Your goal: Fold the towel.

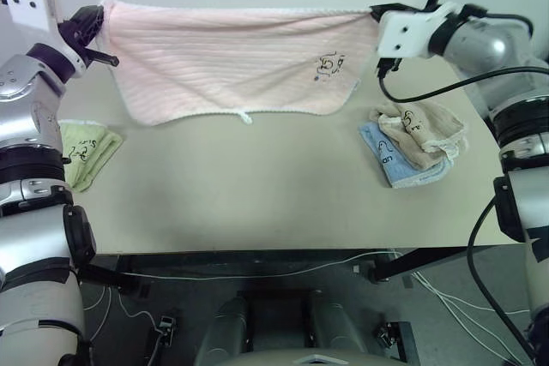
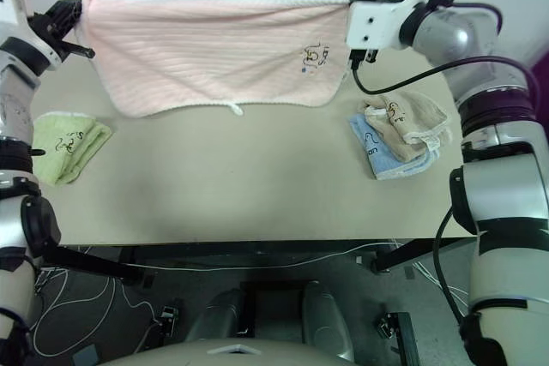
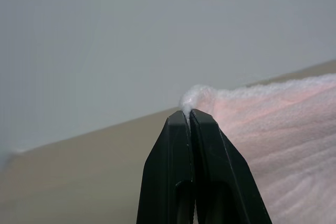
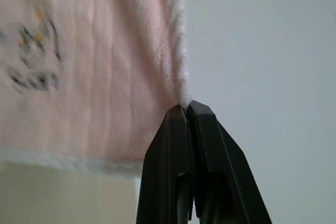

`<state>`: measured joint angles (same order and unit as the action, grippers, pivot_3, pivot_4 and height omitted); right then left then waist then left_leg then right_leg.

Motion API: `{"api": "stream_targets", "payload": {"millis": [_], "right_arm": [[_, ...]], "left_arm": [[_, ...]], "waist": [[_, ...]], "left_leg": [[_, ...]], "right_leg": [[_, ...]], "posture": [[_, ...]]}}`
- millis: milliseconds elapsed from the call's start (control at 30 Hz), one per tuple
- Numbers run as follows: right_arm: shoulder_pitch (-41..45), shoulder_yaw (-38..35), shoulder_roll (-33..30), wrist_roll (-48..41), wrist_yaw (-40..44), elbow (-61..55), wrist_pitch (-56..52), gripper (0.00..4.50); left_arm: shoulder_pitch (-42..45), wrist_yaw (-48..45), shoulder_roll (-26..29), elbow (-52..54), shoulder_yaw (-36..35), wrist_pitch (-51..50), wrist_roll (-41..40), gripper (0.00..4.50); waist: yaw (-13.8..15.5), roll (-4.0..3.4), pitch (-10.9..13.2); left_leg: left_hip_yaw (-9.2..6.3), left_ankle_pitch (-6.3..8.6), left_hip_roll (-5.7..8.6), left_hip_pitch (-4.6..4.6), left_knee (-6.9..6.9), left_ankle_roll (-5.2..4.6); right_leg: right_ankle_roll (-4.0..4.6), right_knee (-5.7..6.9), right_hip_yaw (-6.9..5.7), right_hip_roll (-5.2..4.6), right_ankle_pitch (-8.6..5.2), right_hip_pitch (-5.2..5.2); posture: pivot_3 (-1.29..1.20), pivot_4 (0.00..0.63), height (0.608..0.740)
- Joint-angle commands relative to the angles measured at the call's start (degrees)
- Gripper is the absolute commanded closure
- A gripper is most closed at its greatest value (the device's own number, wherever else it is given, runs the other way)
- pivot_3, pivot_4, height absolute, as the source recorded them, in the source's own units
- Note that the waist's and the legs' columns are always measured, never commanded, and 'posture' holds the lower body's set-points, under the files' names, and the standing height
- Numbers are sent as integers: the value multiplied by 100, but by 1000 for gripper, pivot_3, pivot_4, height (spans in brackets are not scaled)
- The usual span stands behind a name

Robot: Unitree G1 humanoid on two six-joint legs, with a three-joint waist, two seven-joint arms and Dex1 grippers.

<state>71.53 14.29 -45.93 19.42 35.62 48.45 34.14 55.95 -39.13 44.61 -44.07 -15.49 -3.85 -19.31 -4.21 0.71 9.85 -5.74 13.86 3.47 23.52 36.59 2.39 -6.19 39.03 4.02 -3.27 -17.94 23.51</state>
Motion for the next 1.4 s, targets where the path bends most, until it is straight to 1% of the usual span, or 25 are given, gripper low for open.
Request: {"api": "stream_targets", "payload": {"millis": [33, 133, 233, 333, 400, 567, 733, 933, 1033, 1133, 1200, 1267, 1333, 1400], "right_arm": [[-750, -504, -374, -1118, 1169, -1293, -648, 4500], [-1722, -688, -557, -1904, 1937, -2696, -1533, 4500], [-2746, -739, -779, -2526, 2610, -3926, -2278, 4500], [-3526, -785, -958, -2951, 3057, -4778, -2853, 4500], [-3798, -818, -1026, -3104, 3244, -5064, -3136, 4500], [-4215, -846, -1143, -3382, 3612, -5563, -3723, 4500], [-4567, -906, -1375, -3690, 4056, -5998, -4233, 4500], [-4775, -972, -1545, -3902, 4367, -6170, -4594, 4500], [-4688, -1050, -1499, -4063, 4474, -6098, -4776, 4500], [-4556, -1009, -1471, -3884, 4506, -5843, -4644, 4500], [-4127, -895, -1189, -3592, 4282, -5278, -4417, 4500], [-3631, -713, -898, -3207, 4084, -4583, -4107, 4500], [-3294, -579, -689, -2928, 4013, -4048, -3847, 4500], [-2719, -358, -282, -2370, 3540, -2986, -3268, 4500]], "left_arm": [[-611, -711, 309, 782, -571, -605, -684, 4473], [-1622, -1298, 406, 1743, -602, -1056, -968, 4473], [-2664, -1749, 532, 2710, -702, -1914, -1440, 4473], [-3555, -2064, 700, 3532, -865, -2608, -1854, 4473], [-3962, -2159, 786, 3797, -986, -2890, -1996, 4473], [-4553, -2251, 906, 4019, -1206, -3218, -2088, 4473], [-5029, -2420, 988, 4243, -1335, -3287, -2093, 4473], [-5092, -2366, 1038, 4087, -1327, -3267, -1952, 4473], [-5069, -2442, 1142, 3960, -1159, -3137, -1746, 4473], [-4903, -2423, 1188, 3714, -898, -2859, -1403, 4473], [-4432, -2118, 1074, 3209, -593, -2549, -1003, 4473], [-3860, -1766, 898, 2617, -246, -2027, -507, 4473], [-3431, -1582, 779, 2122, -1, -1707, -173, 4473], [-2819, -1297, 566, 1435, 320, -1218, 250, 4473]], "waist": [[6, 0, 0], [17, -1, 0], [29, -1, 0], [39, -1, 0], [55, -2, 1], [139, -2, 1], [194, -2, 1], [225, -1, 0], [217, -1, 0], [211, -1, 1], [215, -1, 1], [214, -1, 0], [213, 0, 0], [212, 1, -1]], "left_leg": [[-1, 4, -2, 0, 1, -7], [-4, 9, -2, 4, 17, -15], [-6, 15, -2, 7, 29, -24], [-8, 18, -2, 8, 36, -28], [-9, 18, -2, 8, 42, -28], [-7, 19, -2, -3, 44, -28], [-4, 21, -2, -2, 44, -29], [-4, 23, -1, -3, 45, -32], [-5, 23, -1, -3, 43, -32], [-5, 23, -2, -4, 42, -32], [-4, 23, -1, -5, 42, -32], [-4, 23, -1, -11, 43, -31], [-4, 23, 1, -11, 43, -31], [-2, 23, 2, -3, 43, -31]], "right_leg": [[0, -1, 0, -4, 0, -2], [0, 3, -1, -9, 0, -4], [0, 3, -1, -13, 0, -3], [0, 3, -1, -17, 0, -5], [0, 4, -1, -18, 0, -7], [1, 2, -2, -20, 0, -18], [1, -3, -1, -25, 0, -19], [1, -11, -3, -29, 0, -26], [1, -12, -3, -29, 0, -26], [1, -12, -4, -29, 0, -25], [1, -12, -5, -29, 0, -26], [1, -11, -7, -28, 1, -30], [1, -10, -9, -28, 2, -29], [0, -11, -9, -28, 2, -20]], "posture": [[0, 150, 740], [0, 150, 740], [0, 150, 740], [0, 150, 740], [0, 150, 740], [0, 150, 740], [0, 150, 740], [0, 150, 740], [0, 150, 740], [0, 150, 740], [0, 150, 740], [0, 150, 740], [0, 150, 740], [0, 150, 740]]}}
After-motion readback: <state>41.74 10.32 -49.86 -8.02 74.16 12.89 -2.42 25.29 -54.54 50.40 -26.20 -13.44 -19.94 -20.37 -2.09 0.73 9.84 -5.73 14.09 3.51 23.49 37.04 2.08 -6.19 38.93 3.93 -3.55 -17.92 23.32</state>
